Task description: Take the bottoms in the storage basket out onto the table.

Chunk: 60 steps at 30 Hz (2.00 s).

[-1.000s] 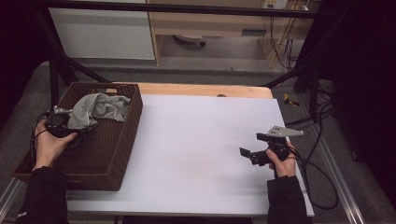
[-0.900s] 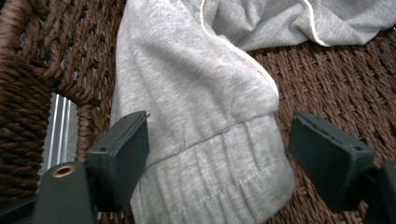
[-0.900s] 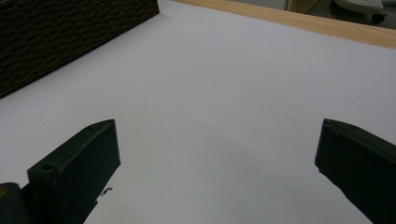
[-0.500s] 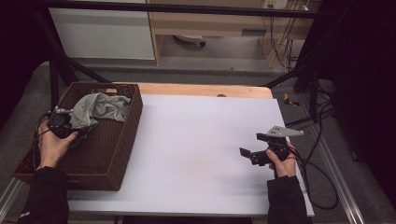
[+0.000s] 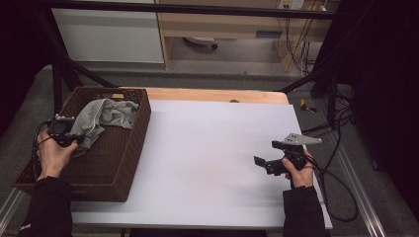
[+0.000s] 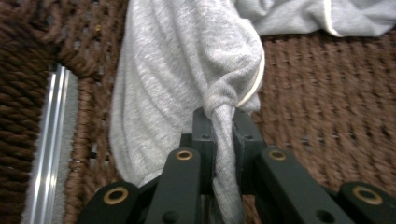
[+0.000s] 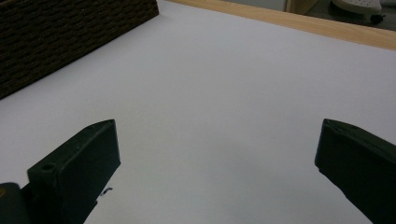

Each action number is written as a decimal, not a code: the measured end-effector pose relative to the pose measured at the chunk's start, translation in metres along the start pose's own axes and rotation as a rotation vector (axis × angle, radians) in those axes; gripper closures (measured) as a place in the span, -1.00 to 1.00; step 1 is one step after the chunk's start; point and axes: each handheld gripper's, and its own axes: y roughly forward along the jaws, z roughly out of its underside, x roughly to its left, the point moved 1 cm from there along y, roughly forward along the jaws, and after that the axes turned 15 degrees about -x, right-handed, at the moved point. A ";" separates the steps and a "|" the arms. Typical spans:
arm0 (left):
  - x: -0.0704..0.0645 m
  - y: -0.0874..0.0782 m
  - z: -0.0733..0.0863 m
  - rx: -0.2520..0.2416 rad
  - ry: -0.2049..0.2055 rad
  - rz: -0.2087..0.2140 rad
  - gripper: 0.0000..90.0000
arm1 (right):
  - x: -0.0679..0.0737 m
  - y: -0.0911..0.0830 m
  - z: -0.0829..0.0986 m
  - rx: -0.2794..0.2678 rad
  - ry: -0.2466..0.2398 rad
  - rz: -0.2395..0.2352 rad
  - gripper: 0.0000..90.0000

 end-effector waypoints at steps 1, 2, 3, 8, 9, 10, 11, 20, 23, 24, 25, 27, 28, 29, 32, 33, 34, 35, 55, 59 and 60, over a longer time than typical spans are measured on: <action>-0.002 -0.002 -0.001 0.004 -0.001 0.014 0.84 | 0.000 0.000 0.000 0.002 0.002 0.000 -0.99; -0.003 -0.003 -0.001 0.007 -0.007 0.029 0.84 | 0.000 0.000 0.000 0.002 0.001 0.001 -0.99; -0.005 -0.005 -0.002 0.009 -0.020 0.049 0.84 | 0.000 0.000 0.000 0.001 0.001 0.001 -0.99; -0.017 -0.015 -0.004 -0.019 -0.082 0.159 0.84 | 0.000 -0.001 0.000 0.002 0.000 0.001 -0.99; -0.020 -0.017 -0.004 -0.022 -0.086 0.180 0.84 | 0.000 0.000 0.000 0.001 0.000 0.000 -0.99; -0.024 -0.018 -0.003 -0.024 -0.087 0.199 0.84 | 0.000 0.000 0.000 0.001 0.002 0.000 -0.99; -0.028 -0.020 -0.003 -0.027 -0.086 0.219 0.84 | 0.000 0.000 0.000 0.001 0.002 0.000 -0.99; -0.043 -0.017 0.003 -0.031 -0.008 0.224 0.71 | 0.000 0.000 0.000 0.003 0.001 0.000 -0.99; -0.038 -0.013 0.004 -0.030 -0.017 0.185 0.31 | 0.000 0.000 0.000 0.002 0.001 0.000 -0.99; -0.036 -0.014 0.004 -0.032 -0.012 0.177 0.31 | 0.000 0.000 0.000 0.002 0.001 0.000 -0.99; -0.034 -0.015 0.003 -0.033 -0.013 0.172 0.06 | 0.000 -0.001 0.000 0.002 0.001 0.000 -0.99; -0.031 -0.020 -0.001 -0.054 -0.033 0.173 -0.07 | 0.000 -0.001 0.000 0.001 -0.002 0.000 -0.99; -0.029 -0.023 -0.003 -0.066 -0.044 0.178 -0.25 | 0.000 -0.001 0.000 0.002 -0.001 0.000 -0.99; -0.027 -0.025 -0.006 -0.078 -0.053 0.177 -0.25 | 0.000 -0.001 0.000 0.002 -0.001 0.000 -0.99; -0.021 -0.031 -0.015 -0.101 -0.061 0.164 -0.56 | 0.000 0.000 0.000 0.003 0.001 0.000 -0.99; -0.018 -0.033 -0.019 -0.105 -0.061 0.159 -0.62 | 0.000 0.000 0.000 0.002 -0.002 -0.001 -0.99; -0.016 -0.033 -0.023 -0.110 -0.063 0.150 -0.68 | 0.000 0.000 0.000 0.004 -0.001 -0.001 -0.99; -0.015 -0.033 -0.026 -0.119 -0.062 0.140 -0.73 | 0.000 0.001 0.000 0.004 0.000 0.000 -0.99; 0.007 0.024 -0.011 -0.046 -0.119 0.032 -0.49 | -0.001 0.001 0.001 0.010 0.000 -0.002 -0.99; 0.008 0.025 -0.005 -0.061 -0.115 0.047 -0.19 | 0.000 0.001 0.001 0.007 0.001 -0.003 -0.99; 0.008 0.025 -0.005 -0.058 -0.102 0.042 -0.09 | -0.001 0.001 0.001 0.007 0.000 -0.001 -0.99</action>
